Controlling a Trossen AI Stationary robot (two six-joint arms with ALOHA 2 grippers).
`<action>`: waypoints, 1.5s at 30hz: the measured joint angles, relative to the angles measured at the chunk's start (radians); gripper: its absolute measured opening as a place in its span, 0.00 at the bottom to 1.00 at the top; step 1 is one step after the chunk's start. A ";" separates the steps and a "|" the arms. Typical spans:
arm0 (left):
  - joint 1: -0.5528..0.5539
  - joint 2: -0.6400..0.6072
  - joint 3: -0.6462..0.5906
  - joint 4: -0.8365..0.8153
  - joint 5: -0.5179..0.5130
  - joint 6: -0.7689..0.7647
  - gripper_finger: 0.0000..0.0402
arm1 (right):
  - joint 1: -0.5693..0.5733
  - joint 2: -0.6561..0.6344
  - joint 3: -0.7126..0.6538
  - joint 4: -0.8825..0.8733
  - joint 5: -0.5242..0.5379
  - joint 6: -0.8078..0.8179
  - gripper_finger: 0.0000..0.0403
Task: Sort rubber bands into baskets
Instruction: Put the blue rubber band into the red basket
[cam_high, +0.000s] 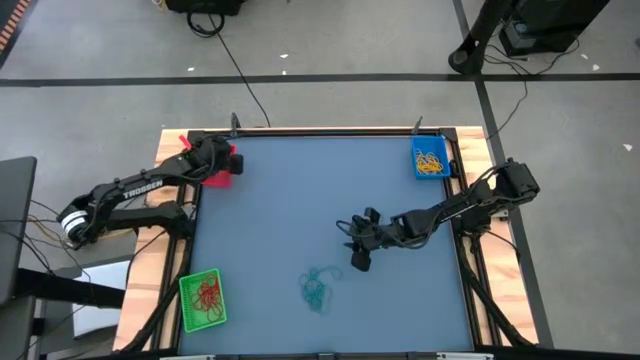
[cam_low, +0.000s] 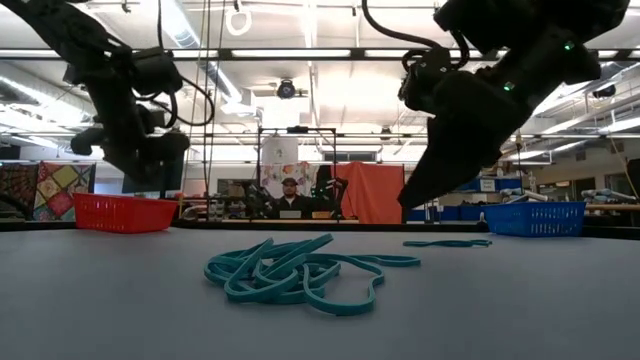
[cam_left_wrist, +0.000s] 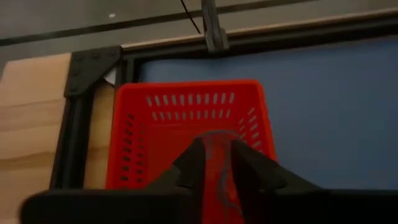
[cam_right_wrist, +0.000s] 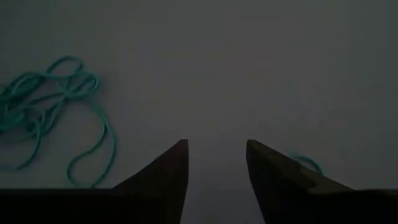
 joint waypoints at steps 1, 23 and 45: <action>0.001 0.008 0.000 0.001 0.011 0.004 0.23 | 0.004 0.000 0.000 -0.007 0.000 0.000 0.43; -0.365 0.005 0.000 0.587 0.485 0.258 0.41 | -0.067 0.000 0.000 -0.346 0.074 -0.078 0.38; -0.710 0.539 0.001 1.320 0.481 0.392 0.41 | -0.075 -0.008 -0.018 -0.166 -0.008 -0.103 0.02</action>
